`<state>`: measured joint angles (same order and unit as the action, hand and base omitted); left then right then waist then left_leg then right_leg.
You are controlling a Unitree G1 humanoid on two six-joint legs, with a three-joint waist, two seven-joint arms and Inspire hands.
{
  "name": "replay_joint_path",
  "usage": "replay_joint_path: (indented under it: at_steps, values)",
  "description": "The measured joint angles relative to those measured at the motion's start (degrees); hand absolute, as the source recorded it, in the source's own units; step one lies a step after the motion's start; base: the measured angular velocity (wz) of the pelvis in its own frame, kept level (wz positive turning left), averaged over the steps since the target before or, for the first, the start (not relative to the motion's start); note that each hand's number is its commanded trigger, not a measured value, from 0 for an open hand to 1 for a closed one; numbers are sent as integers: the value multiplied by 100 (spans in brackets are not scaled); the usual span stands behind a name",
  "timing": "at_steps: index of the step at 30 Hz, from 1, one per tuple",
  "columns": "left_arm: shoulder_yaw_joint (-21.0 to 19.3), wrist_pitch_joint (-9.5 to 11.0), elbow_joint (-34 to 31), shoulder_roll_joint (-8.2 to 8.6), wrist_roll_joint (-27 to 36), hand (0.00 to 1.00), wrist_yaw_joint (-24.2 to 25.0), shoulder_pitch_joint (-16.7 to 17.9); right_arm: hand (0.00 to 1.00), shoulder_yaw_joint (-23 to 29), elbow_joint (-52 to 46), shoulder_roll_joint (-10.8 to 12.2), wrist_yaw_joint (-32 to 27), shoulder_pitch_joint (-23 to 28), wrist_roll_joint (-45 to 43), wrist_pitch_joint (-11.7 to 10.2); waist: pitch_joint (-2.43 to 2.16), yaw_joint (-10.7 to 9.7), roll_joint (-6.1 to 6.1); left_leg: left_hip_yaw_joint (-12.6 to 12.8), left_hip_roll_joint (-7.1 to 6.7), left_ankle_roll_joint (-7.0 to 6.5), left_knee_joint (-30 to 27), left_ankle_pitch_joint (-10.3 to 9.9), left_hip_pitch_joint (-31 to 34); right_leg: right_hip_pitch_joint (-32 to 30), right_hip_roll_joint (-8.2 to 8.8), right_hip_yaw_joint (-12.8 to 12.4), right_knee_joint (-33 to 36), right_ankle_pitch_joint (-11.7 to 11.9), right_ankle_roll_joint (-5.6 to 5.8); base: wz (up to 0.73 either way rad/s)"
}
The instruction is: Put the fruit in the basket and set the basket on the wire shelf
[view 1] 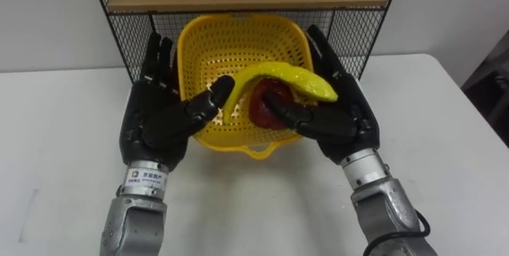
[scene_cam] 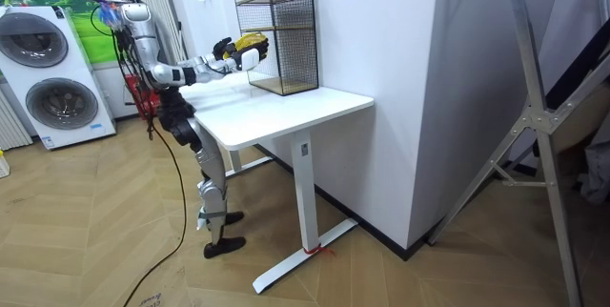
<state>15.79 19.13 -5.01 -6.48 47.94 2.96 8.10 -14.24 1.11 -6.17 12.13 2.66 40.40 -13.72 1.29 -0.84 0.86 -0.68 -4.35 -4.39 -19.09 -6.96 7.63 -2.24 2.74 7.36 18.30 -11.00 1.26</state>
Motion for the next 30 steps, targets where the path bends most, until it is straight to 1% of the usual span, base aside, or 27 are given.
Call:
replay_joint_path:
  at_steps: [3, 5, 6, 7, 8, 10, 11, 12, 13, 14, 15, 17, 18, 20, 21, 23, 24, 25, 27, 30]
  values:
    - [-1, -53, 221, -6, -276, 0, -44, -116, 0, 0, 15, 4, -116, -19, -28, 7, 0, -1, 7, -2, -7, -21, 179, 105, -126, 99, -2, -4, -127, 69, -3, -1]
    - [-11, -225, 320, -3, -674, 0, -163, -201, 0, 33, 39, 5, -184, -57, -43, 61, -2, -14, 8, 0, 1, -7, 249, 117, -210, 190, -20, -13, -239, 127, -9, 0]
    - [-33, -276, 320, -5, -773, 0, -179, -213, 0, 46, 63, 3, -197, -83, -32, 83, -2, -17, 7, 0, 8, -3, 253, 119, -221, 211, -29, -16, -269, 139, -11, -5]
    - [-69, -381, 322, -13, -885, 0, -212, -250, 0, 73, 162, 0, -204, -160, -12, 134, -4, -25, 12, 0, 18, -2, 253, 120, -244, 250, -43, -21, -299, 152, -14, -3]
    - [-77, -425, 331, -14, -907, 0, -226, -279, 0, 89, 208, 1, -206, -190, -9, 155, -9, -27, 16, 1, 25, -1, 253, 121, -250, 268, -51, -21, -322, 167, -19, -5]
    - [-197, -573, 433, -2, -943, 0, -249, -487, 0, 173, 454, 19, -214, -421, -11, 288, -14, -15, 28, 29, 63, 2, 250, 123, -258, 293, -104, -80, -393, 210, -39, -10]
    - [-218, -611, 452, -4, -942, 0, -276, -549, 0, 177, 539, 18, -224, -507, -9, 328, -15, -23, 30, 28, 67, 3, 250, 123, -263, 301, -109, -79, -405, 215, -39, -5]
    - [-218, -659, 472, 9, -943, 0, -322, -672, 0, 192, 665, 12, -287, -642, -16, 386, -15, -29, 31, 23, 73, 5, 254, 124, -268, 333, -117, -64, -460, 241, -44, 4]
    - [-216, -676, 511, 39, -966, 0, -357, -816, 0, 215, 784, 13, -360, -762, -49, 404, -12, -28, 35, 23, 73, 13, 270, 132, -266, 331, -118, -65, -474, 255, -41, 6]
    - [-217, -687, 580, 46, -995, 0, -374, -971, 0, 227, 833, 6, -441, -871, -70, 470, -11, -26, 36, 24, 72, 6, 303, 167, -269, 331, -118, -64, -486, 268, -34, 0]
    - [-221, -695, 636, 47, -1002, 0, -390, -1047, 0, 230, 834, 6, -480, -902, -76, 500, -12, -21, 36, 32, 73, 8, 328, 176, -278, 334, -119, -69, -501, 283, -25, 0]
    - [-310, -791, 906, 72, -1182, 0, -472, -1354, 0, 241, 879, 6, -574, -1026, -51, 512, -12, -7, 35, 42, 84, -1, 382, 211, -291, 364, -135, -77, -604, 355, -8, -4]
    - [-319, -825, 995, 79, -1235, 0, -504, -1429, 0, 238, 943, 14, -581, -1076, -40, 519, -11, -4, 35, 42, 88, -3, 382, 212, -298, 384, -143, -79, -632, 369, -11, -3]
    - [-330, -1016, 1211, 98, -1266, 0, -678, -1650, 0, 251, 1125, 9, -698, -1251, 19, 633, -10, -17, 33, 42, 101, -4, 388, 211, -316, 439, -162, -93, -727, 402, -40, -4]
    - [-322, -1043, 1250, 102, -1267, 0, -715, -1687, 0, 253, 1210, 9, -727, -1303, 48, 642, -10, -16, 33, 42, 103, -3, 397, 212, -317, 448, -166, -98, -758, 413, -46, -6]
    - [-325, -1121, 1373, 134, -1263, 0, -802, -1746, 0, 253, 1497, 26, -854, -1530, 176, 808, -10, -22, 34, 44, 98, -7, 433, 231, -333, 454, -159, -87, -769, 427, -46, 0]
    - [-326, -1160, 1395, 134, -1263, 0, -826, -1754, 0, 255, 1551, 28, -889, -1576, 191, 842, -9, -26, 34, 44, 98, -6, 436, 235, -331, 451, -158, -80, -771, 428, -44, 4]
    - [-360, -1247, 1429, 140, -1252, 0, -879, -1768, 0, 256, 1599, 43, -959, -1639, 193, 902, -8, -20, 34, 44, 97, -5, 446, 242, -325, 445, -158, -79, -771, 440, -29, 4]
    - [-389, -1333, 1522, 166, -1247, 0, -902, -1784, 0, 255, 1616, 54, -1014, -1693, 192, 1012, -8, -22, 34, 42, 98, -4, 446, 244, -329, 448, -158, -70, -770, 442, -25, 2]
    - [-461, -1552, 1758, 211, -1248, 0, -986, -1919, 0, 253, 1635, 132, -1126, -1768, 191, 1094, -8, -5, 36, 39, 102, -4, 444, 245, -340, 460, -156, -45, -769, 441, -27, 0]
